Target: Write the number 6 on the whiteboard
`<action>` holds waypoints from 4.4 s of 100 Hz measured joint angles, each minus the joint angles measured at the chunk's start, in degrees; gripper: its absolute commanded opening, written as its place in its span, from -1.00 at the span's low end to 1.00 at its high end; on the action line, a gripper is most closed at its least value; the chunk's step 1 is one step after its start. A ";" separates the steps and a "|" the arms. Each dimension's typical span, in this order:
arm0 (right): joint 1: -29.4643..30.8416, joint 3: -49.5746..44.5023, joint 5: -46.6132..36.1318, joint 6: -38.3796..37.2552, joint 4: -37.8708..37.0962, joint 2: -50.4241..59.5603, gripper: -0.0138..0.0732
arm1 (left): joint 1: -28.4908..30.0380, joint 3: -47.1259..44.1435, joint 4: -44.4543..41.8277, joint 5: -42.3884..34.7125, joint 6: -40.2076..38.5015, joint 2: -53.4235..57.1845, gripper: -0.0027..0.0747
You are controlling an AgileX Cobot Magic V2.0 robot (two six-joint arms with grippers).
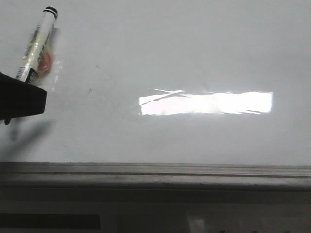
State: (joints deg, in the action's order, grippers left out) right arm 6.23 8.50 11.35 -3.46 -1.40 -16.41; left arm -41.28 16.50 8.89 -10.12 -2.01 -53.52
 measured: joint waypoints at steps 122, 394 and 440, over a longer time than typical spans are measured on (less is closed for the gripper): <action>-58.37 31.07 1.86 -0.03 3.32 -40.43 0.27 | -7.07 0.22 -31.97 -2.83 -0.17 6.17 -0.98; -50.05 48.89 8.91 -0.43 9.99 -54.92 -0.84 | 4.99 6.70 -18.88 12.99 -0.96 26.63 -0.23; -54.85 49.52 10.87 -0.31 9.99 -52.12 -0.84 | -4.90 3.55 -19.00 6.97 -0.96 15.21 -0.22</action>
State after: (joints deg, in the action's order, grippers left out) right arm -48.62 58.02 22.23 -3.77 8.59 -68.53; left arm -46.18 20.05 -10.10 -3.15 -2.97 -38.31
